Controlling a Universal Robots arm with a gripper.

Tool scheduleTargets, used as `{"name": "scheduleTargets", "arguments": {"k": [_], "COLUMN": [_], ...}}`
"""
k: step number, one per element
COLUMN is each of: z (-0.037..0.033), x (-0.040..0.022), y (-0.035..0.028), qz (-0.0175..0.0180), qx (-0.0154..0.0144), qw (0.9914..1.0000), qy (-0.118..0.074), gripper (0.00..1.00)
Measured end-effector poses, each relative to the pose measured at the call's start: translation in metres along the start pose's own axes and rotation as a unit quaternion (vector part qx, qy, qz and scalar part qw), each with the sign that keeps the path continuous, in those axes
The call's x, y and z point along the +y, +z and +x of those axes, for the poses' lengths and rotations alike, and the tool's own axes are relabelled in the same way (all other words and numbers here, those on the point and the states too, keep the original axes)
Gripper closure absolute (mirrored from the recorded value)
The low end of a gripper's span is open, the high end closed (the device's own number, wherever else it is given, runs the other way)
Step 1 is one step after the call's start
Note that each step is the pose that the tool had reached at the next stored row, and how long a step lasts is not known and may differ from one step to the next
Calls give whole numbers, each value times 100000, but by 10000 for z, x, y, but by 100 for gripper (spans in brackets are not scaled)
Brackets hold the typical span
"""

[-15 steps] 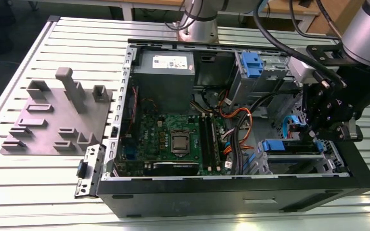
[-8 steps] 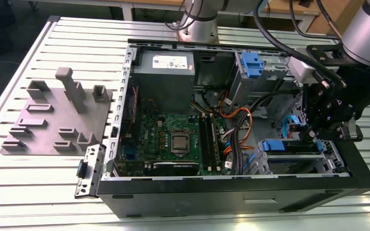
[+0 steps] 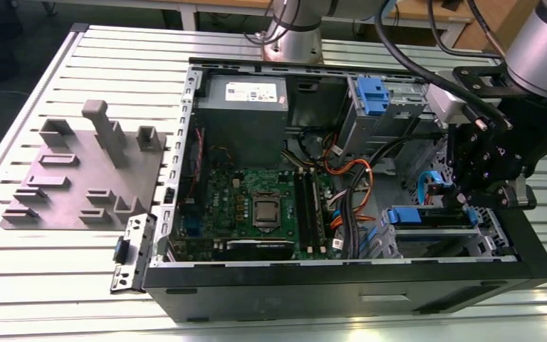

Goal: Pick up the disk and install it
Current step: 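Insert the second disk wire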

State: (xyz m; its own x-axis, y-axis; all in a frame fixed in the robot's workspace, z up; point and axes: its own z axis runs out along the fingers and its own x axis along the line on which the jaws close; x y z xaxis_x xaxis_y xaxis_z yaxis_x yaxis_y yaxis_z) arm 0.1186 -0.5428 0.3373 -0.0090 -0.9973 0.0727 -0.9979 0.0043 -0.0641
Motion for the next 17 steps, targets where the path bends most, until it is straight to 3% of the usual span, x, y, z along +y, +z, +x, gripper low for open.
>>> {"name": "scheduleTargets", "arguments": {"k": [8, 17], "z": [7, 18], "x": [-6, -15], "y": [-87, -240], "qz": [0, -3], "qx": [2, -1], "qw": [100000, 100000], "qy": [3, 1], "gripper": [89, 89]}}
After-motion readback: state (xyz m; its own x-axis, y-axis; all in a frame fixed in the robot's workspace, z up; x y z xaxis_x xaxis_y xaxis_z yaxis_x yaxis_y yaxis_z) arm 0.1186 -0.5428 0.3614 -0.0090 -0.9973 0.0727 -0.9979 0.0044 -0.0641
